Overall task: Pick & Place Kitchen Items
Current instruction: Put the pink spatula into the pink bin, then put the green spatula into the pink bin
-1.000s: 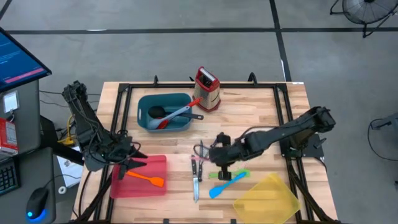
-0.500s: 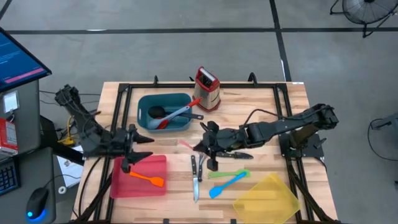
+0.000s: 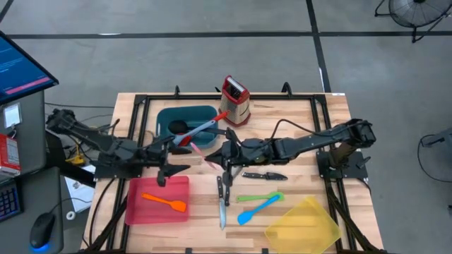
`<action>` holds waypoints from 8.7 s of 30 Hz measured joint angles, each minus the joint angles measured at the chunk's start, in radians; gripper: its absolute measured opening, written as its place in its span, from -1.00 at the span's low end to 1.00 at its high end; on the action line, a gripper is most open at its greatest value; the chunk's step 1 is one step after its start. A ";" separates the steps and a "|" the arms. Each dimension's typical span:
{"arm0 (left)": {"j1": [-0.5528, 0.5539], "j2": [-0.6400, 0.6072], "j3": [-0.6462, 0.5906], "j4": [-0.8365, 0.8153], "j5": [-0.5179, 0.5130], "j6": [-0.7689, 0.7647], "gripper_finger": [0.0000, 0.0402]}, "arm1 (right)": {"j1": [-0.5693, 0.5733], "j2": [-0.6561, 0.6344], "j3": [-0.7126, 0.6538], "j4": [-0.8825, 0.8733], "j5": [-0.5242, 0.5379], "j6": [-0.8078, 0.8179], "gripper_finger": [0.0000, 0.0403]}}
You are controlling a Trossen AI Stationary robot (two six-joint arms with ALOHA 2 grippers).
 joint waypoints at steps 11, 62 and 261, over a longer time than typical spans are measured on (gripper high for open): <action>0.207 0.158 0.000 0.211 0.314 -0.003 0.22 | 0.000 0.022 0.000 0.015 0.000 0.000 -0.99; -0.170 0.034 0.000 -0.442 0.228 -0.482 -1.00 | 0.119 -0.215 0.000 -0.349 0.167 0.020 -0.71; -0.361 -0.001 0.280 -0.296 0.109 -0.288 -0.21 | 0.200 0.310 -0.020 -0.921 -0.172 0.364 -0.94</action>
